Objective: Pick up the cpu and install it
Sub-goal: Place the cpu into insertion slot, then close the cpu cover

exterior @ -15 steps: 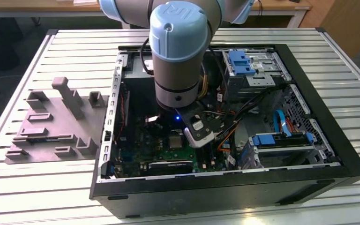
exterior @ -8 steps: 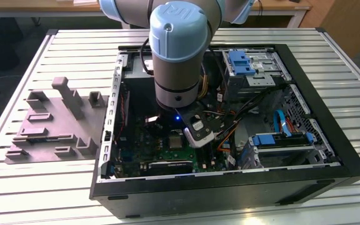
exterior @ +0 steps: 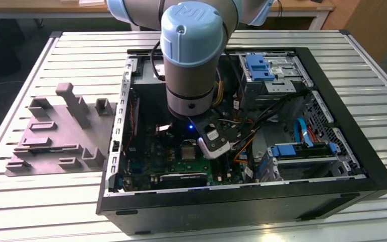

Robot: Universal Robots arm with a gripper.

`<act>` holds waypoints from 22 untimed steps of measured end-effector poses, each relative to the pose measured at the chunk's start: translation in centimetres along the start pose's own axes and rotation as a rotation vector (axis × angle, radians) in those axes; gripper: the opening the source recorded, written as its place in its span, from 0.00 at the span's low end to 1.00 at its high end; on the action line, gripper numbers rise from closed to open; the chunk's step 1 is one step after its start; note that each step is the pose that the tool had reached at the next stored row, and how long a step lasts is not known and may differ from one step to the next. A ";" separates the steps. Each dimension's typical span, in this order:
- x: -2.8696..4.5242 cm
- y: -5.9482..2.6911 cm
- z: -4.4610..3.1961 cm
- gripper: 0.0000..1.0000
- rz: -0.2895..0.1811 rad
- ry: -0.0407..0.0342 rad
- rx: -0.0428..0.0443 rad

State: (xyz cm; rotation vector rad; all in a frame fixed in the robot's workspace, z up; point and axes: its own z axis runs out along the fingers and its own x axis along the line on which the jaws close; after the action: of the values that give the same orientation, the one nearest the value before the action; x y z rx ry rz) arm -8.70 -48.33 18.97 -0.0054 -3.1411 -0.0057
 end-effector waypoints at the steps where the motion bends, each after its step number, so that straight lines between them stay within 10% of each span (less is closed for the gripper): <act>1: 0.00 0.00 0.00 0.54 0.000 0.0000 0.0000; 6: 0.00 0.00 -0.65 0.53 0.000 0.0001 0.0001; 16: 0.00 0.01 -1.67 0.11 0.000 0.0006 -0.0002; 22: 0.00 0.00 -1.68 0.11 0.000 0.0010 0.0001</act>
State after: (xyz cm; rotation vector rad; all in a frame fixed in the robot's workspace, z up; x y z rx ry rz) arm -8.70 -48.33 20.65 -0.0054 -3.1401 -0.0056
